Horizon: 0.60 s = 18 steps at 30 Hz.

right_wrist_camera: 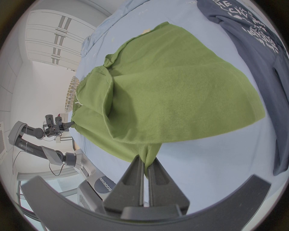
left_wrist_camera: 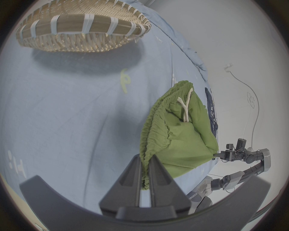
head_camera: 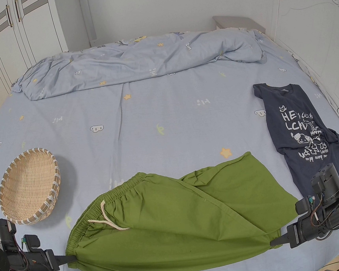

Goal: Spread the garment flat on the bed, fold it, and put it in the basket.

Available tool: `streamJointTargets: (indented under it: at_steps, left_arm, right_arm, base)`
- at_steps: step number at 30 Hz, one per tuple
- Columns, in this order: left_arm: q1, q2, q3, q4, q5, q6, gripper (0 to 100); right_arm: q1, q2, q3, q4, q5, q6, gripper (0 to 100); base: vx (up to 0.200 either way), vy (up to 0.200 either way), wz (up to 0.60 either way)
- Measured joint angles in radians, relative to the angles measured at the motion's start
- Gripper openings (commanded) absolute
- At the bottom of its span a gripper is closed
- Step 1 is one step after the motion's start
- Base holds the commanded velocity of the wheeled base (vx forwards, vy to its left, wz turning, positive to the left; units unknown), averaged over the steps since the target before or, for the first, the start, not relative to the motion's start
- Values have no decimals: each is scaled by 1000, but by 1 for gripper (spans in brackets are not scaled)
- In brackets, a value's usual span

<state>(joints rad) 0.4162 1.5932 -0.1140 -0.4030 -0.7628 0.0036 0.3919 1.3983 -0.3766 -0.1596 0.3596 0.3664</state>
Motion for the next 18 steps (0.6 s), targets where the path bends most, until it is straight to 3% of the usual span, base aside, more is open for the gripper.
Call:
streamJointTargets:
  at_steps: [11, 12, 14, 15, 18]
  left_arm:
    - [-3, 15, 40, 0, -1, 29, 0]
    - [-6, 18, 41, -1, 0, 29, 100]
    - [-9, 26, 43, -2, 1, 29, 100]
    - [-10, 31, 43, -3, 2, 29, 100]
    - [-15, 45, 43, -6, 2, 29, 100]
  right_arm:
    - [-3, 23, 56, -15, 3, 0, 0]
    - [-2, 29, 57, -21, 3, 0, 0]
    - [0, 41, 59, -35, 2, 0, 0]
    - [1, 48, 60, -41, 1, 0, 100]
    - [4, 63, 60, -54, 0, 2, 100]
  base:
    - [0, 0, 0]
    - [0, 0, 0]
    - [0, 0, 0]
    - [0, 0, 0]
    - [0, 0, 0]
